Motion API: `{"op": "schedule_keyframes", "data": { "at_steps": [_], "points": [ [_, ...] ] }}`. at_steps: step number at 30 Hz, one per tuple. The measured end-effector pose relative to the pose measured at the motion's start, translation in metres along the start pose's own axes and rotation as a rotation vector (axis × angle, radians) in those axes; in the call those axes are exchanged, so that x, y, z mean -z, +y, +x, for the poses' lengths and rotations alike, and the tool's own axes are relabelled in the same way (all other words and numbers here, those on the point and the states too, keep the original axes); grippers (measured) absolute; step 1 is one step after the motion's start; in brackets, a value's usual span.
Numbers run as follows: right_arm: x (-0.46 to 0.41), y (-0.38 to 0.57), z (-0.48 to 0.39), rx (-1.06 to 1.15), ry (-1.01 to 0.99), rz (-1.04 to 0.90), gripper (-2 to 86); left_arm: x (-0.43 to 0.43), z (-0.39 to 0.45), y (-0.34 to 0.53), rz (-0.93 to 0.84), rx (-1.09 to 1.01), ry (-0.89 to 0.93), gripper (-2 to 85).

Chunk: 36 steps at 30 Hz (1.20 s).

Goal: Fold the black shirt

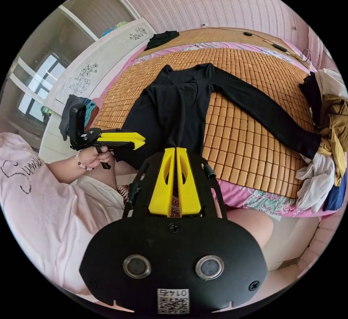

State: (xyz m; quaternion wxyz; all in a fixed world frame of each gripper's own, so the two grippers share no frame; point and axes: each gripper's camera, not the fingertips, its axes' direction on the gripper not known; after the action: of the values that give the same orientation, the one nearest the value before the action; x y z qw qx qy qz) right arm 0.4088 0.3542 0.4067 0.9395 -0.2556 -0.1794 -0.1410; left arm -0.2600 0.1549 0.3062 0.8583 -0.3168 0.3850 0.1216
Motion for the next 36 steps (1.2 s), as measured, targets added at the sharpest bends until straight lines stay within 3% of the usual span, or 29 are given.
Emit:
{"op": "schedule_keyframes", "data": {
  "at_steps": [8,14,19,23,27,30,36],
  "points": [
    [-0.012,0.002,0.039,-0.096,-0.116,0.068,0.0,-0.075,0.090,-0.048,-0.125,-0.370,-0.087,7.6],
    [-0.021,-0.011,0.041,-0.066,-0.108,0.075,0.0,-0.073,0.094,-0.062,-0.097,-0.324,-0.077,-0.4],
    [-0.044,-0.024,0.042,-0.041,0.104,-0.002,0.0,-0.060,0.090,-0.053,-0.079,-0.292,-0.139,0.1],
    [-0.080,-0.034,0.058,-0.040,0.244,-0.103,0.1,-0.084,0.101,-0.063,-0.156,-0.344,-0.125,6.0],
    [-0.092,-0.044,0.068,-0.091,0.205,-0.109,0.1,-0.111,0.118,-0.076,-0.190,-0.433,-0.194,7.2],
    [-0.089,-0.053,0.070,-0.111,0.178,-0.083,0.1,-0.128,0.117,-0.085,-0.244,-0.423,-0.207,3.0],
    [-0.062,-0.072,0.060,-0.054,0.019,-0.033,0.0,-0.061,0.117,-0.093,-0.161,-0.449,-0.198,-0.8]
  ]
}}
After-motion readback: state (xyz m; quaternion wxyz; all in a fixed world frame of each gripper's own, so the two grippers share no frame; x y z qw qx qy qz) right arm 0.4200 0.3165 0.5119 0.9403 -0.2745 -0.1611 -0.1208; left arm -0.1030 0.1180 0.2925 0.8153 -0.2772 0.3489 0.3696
